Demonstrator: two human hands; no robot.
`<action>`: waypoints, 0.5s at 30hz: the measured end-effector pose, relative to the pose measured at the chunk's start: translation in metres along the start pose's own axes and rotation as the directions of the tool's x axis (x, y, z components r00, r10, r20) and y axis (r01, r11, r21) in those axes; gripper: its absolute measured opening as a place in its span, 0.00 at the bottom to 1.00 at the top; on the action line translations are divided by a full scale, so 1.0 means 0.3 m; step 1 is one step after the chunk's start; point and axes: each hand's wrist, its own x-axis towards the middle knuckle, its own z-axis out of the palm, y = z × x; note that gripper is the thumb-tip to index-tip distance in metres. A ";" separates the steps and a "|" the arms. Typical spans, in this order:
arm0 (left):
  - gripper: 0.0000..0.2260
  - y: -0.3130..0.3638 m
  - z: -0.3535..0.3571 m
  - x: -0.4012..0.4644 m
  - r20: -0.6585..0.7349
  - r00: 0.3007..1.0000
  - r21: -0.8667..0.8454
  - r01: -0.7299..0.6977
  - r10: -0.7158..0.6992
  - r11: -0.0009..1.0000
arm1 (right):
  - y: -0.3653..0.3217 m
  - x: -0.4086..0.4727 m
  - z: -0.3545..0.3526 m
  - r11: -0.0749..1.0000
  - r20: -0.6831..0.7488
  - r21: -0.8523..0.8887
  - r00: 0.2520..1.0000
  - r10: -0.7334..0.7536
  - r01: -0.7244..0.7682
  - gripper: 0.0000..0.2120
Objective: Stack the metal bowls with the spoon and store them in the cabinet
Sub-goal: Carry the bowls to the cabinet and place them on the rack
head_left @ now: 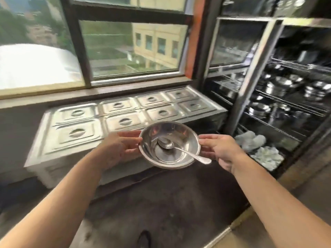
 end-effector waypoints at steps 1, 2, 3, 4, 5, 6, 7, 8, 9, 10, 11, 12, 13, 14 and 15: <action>0.15 0.009 0.041 0.081 0.055 0.998 0.009 0.008 -0.009 1.000 | -0.009 0.040 -0.042 1.000 -0.042 0.002 0.999 -0.003 0.003 0.08; 0.15 0.023 0.084 0.175 0.105 0.994 0.027 0.007 -0.009 1.000 | -0.020 0.089 -0.088 1.000 -0.087 0.006 0.996 -0.014 0.014 0.08; 0.15 0.040 0.126 0.266 0.142 0.990 0.045 -0.003 -0.004 0.999 | -0.036 0.136 -0.129 1.000 -0.131 0.009 0.991 -0.023 0.025 0.08; 0.16 0.055 0.166 0.359 0.169 0.986 0.064 0.005 -0.015 0.998 | -0.053 0.181 -0.167 0.999 -0.178 0.025 0.984 -0.025 0.030 0.08; 0.16 0.080 0.215 0.462 0.199 0.980 0.090 0.004 -0.022 0.996 | -0.075 0.230 -0.204 0.999 -0.226 0.036 0.974 -0.028 0.037 0.08; 0.16 0.111 0.260 0.540 0.233 0.972 0.103 -0.004 -0.020 0.995 | -0.091 0.272 -0.236 0.997 -0.255 0.058 0.966 -0.032 0.048 0.08; 0.17 0.131 0.298 0.624 0.266 0.963 0.122 0.007 -0.040 0.993 | -0.101 0.313 -0.261 0.996 -0.307 0.067 0.951 -0.029 0.052 0.08; 0.17 0.183 0.376 0.782 0.349 0.934 0.149 0.032 -0.082 0.988 | -0.138 0.403 -0.319 0.993 -0.380 0.094 0.924 -0.033 0.074 0.09; 0.17 0.190 0.400 0.826 0.368 0.924 0.183 0.033 -0.100 0.983 | -0.140 0.416 -0.338 0.992 -0.401 0.101 0.916 -0.025 0.072 0.09; 0.18 0.206 0.433 0.863 0.380 0.920 0.200 0.022 -0.098 0.980 | -0.150 0.421 -0.350 0.992 -0.404 0.106 0.915 -0.024 0.073 0.09; 0.18 0.220 0.461 0.903 0.408 0.908 0.201 0.017 -0.100 0.979 | -0.157 0.435 -0.368 0.992 -0.415 0.107 0.910 -0.021 0.072 0.09; 0.18 0.236 0.507 0.970 0.434 0.893 0.221 0.026 -0.122 0.975 | -0.167 0.470 -0.401 0.990 -0.454 0.117 0.891 -0.019 0.081 0.10; 0.18 0.245 0.550 1.040 0.465 0.874 0.232 0.033 -0.141 0.972 | -0.175 0.501 -0.432 0.988 -0.494 0.119 0.869 -0.023 0.094 0.10; 0.18 0.257 0.590 1.090 0.476 0.866 0.244 0.033 -0.150 0.969 | -0.184 0.521 -0.448 0.988 -0.521 0.121 0.853 -0.023 0.101 0.10; 0.18 0.259 0.644 1.147 0.511 0.844 0.252 0.034 -0.163 0.967 | -0.186 0.543 -0.482 0.986 -0.553 0.128 0.833 -0.022 0.111 0.10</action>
